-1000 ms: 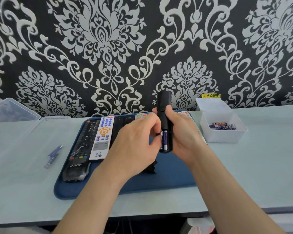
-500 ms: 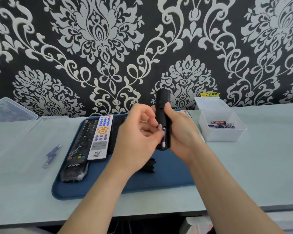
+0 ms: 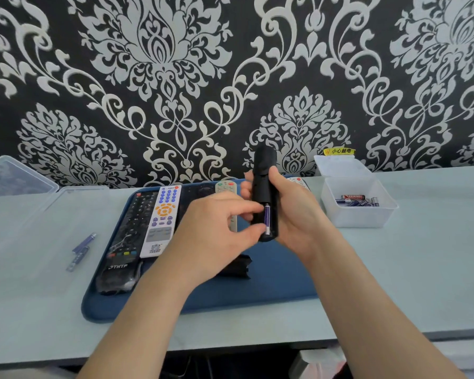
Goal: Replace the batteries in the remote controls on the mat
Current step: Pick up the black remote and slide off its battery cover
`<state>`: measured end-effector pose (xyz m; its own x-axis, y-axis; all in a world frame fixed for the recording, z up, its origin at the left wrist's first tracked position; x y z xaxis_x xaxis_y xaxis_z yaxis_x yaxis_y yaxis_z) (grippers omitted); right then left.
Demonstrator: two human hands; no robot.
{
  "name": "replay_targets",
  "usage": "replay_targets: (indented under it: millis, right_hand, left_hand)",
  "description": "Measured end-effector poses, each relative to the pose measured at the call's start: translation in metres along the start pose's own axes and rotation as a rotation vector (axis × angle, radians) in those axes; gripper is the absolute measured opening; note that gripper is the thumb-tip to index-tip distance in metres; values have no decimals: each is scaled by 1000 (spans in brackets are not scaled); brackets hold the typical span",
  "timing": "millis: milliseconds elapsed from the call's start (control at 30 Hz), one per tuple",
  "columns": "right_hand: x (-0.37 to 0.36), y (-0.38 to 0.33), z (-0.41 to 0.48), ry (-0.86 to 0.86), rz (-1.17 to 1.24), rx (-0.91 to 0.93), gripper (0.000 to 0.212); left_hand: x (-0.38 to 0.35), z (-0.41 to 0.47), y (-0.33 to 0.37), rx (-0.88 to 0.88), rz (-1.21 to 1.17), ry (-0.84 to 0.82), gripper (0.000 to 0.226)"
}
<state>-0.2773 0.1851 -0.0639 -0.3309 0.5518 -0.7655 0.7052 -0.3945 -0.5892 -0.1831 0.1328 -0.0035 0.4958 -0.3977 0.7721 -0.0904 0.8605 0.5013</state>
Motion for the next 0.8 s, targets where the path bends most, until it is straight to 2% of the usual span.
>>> replay_targets:
  millis: [200,367,533,800]
  right_hand:
    - [-1,1,-4,-9,-16,-4,42]
    - [0,0,-5,-14,-54,6,39]
    - [-4,1,-8,-33,-142,5,40]
    - [-3,2,-7,-23,-225,8,41]
  left_hand:
    - [2,-2,10,16,-51,15,32]
    - [1,-2,18,-32,75,-43,34]
    - [1,1,23,-133,182,-74,24]
    - [-2,4,23,-120,214,-135,26]
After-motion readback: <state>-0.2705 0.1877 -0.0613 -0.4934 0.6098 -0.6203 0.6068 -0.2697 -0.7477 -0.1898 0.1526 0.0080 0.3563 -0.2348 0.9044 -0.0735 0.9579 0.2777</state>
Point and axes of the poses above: each hand's wrist, its own z-axis towards the middle knuckle, its own x-axis out of the back of the hand, y = z × x, the point moved 9 cm from there along z, towards the middle knuckle, and after that the axes turned 12 degrees about z, right-handed, at the moved point
